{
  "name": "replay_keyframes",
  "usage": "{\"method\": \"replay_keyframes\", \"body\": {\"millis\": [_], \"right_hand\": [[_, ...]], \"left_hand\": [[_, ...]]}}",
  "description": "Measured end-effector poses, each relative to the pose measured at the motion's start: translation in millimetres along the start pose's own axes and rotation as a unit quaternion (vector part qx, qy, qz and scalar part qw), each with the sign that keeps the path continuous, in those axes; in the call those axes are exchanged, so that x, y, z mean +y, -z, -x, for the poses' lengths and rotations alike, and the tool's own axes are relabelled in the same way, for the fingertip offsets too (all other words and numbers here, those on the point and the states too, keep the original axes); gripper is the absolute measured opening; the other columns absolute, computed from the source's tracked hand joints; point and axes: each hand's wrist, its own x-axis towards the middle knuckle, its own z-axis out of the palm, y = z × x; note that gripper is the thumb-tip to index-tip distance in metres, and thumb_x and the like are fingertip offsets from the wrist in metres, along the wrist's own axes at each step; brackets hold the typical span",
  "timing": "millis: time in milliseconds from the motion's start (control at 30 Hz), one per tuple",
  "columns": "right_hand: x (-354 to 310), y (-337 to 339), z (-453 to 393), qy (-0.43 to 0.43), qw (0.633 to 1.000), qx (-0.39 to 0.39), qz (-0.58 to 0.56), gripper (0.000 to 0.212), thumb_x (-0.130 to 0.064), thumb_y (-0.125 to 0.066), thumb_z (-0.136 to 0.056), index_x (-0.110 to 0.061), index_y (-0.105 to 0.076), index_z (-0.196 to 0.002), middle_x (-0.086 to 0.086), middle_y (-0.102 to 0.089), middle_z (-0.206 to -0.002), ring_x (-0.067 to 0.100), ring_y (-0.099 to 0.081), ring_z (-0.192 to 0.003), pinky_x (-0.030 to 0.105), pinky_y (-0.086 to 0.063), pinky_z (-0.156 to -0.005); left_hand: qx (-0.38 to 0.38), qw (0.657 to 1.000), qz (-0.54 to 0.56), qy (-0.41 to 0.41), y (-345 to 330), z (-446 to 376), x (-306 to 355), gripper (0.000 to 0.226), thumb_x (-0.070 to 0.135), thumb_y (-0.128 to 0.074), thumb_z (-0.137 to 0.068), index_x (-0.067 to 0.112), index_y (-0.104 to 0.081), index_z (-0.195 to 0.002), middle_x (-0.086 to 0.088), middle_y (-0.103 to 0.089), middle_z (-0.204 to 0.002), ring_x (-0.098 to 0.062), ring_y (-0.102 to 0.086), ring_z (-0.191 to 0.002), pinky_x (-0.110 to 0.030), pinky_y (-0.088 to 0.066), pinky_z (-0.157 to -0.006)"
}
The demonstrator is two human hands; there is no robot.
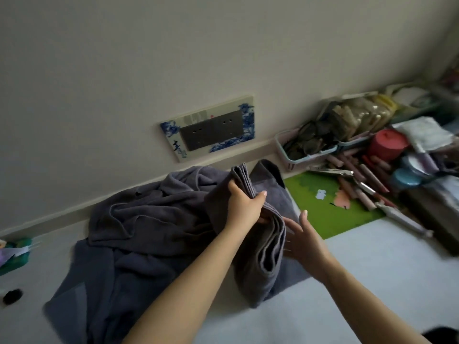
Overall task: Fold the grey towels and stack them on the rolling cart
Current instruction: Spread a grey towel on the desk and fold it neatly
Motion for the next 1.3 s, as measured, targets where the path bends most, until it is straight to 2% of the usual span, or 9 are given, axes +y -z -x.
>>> {"method": "replay_keyframes", "body": {"millis": [100,167,267,400,700,867,967,1067,1300], "right_hand": [[-9,24,17,0.025,0.996,0.026,0.077,0.073,-0.078,-0.034,-0.077,-0.023,-0.064,-0.113,0.002,-0.071,-0.109,0.018,-0.066,-0.102,0.036,-0.048,-0.092],[-16,34,24,0.020,0.987,0.048,0.154,0.065,-0.071,-0.049,-0.076,-0.022,-0.062,-0.117,-0.001,-0.066,-0.119,0.013,-0.060,-0.110,0.031,-0.041,-0.101],[-15,45,24,0.001,0.918,0.081,0.388,0.064,-0.045,-0.069,-0.078,-0.018,-0.045,-0.131,-0.003,-0.054,-0.127,0.012,-0.052,-0.109,0.023,-0.037,-0.095],[6,42,13,0.033,0.836,0.106,0.538,0.061,-0.025,-0.064,-0.085,-0.013,-0.034,-0.137,0.006,-0.052,-0.132,0.023,-0.050,-0.118,0.024,-0.036,-0.089],[33,69,19,0.120,0.912,0.062,0.388,0.055,-0.006,-0.059,-0.088,-0.030,-0.033,-0.130,-0.015,-0.051,-0.120,0.007,-0.049,-0.114,0.014,-0.034,-0.092],[54,69,14,0.149,0.867,0.103,0.465,0.061,-0.004,-0.056,-0.085,-0.017,-0.032,-0.140,-0.006,-0.048,-0.123,0.018,-0.043,-0.111,0.017,-0.030,-0.090],[61,74,6,0.128,0.814,0.178,0.538,0.069,-0.024,-0.060,-0.084,-0.017,-0.027,-0.145,0.010,-0.042,-0.127,0.030,-0.038,-0.113,0.036,-0.030,-0.102],[61,76,5,0.094,0.799,0.202,0.558,0.074,-0.047,-0.053,-0.080,-0.017,-0.031,-0.144,0.009,-0.043,-0.131,0.030,-0.039,-0.120,0.037,-0.028,-0.101],[53,75,1,-0.001,0.769,0.196,0.608,0.038,-0.053,-0.052,-0.086,-0.018,-0.039,-0.091,0.007,-0.053,-0.113,0.028,-0.044,-0.110,0.033,-0.031,-0.090]], "left_hand": [[-0.042,0.991,0.121,0.048,-34,-5,5,0.073,0.019,-0.059,-0.090,0.016,-0.011,-0.145,-0.012,-0.057,-0.113,-0.023,-0.067,-0.079,-0.037,-0.059,-0.062],[-0.070,0.990,0.115,0.038,-51,-6,-5,0.066,0.017,-0.053,-0.094,0.014,-0.014,-0.147,-0.006,-0.061,-0.094,-0.017,-0.066,-0.073,-0.040,-0.059,-0.069],[-0.023,0.993,-0.006,-0.119,-55,6,-33,0.039,0.016,-0.047,-0.094,0.010,-0.046,-0.132,-0.007,-0.061,-0.105,-0.020,-0.062,-0.093,-0.027,-0.049,-0.086],[0.111,0.889,-0.295,-0.331,-46,5,-83,0.042,0.027,-0.043,-0.085,0.015,-0.061,-0.121,-0.011,-0.056,-0.130,-0.030,-0.050,-0.122,-0.044,-0.034,-0.102],[0.083,0.838,-0.462,-0.280,-46,1,-95,0.067,0.051,-0.039,-0.086,0.022,-0.033,-0.146,-0.017,-0.025,-0.153,-0.041,-0.016,-0.142,-0.063,-0.003,-0.110],[0.002,0.823,-0.516,-0.238,-57,-10,-100,0.068,0.057,-0.032,-0.085,0.024,-0.032,-0.145,-0.014,-0.034,-0.150,-0.042,-0.029,-0.137,-0.066,-0.012,-0.107],[0.009,0.840,-0.483,-0.246,-45,-23,-84,0.067,0.060,-0.025,-0.085,0.026,-0.037,-0.142,-0.012,-0.039,-0.147,-0.037,-0.035,-0.134,-0.059,-0.017,-0.109],[-0.010,0.856,-0.476,-0.202,-20,-59,-67,0.071,0.064,-0.018,-0.088,0.024,-0.027,-0.146,-0.010,-0.028,-0.153,-0.028,-0.022,-0.141,-0.050,-0.005,-0.115],[-0.157,0.847,-0.505,-0.059,3,-111,-44,0.105,0.091,-0.031,-0.065,0.018,-0.038,-0.140,-0.009,-0.040,-0.147,-0.030,-0.037,-0.135,-0.048,-0.025,-0.111]]}}
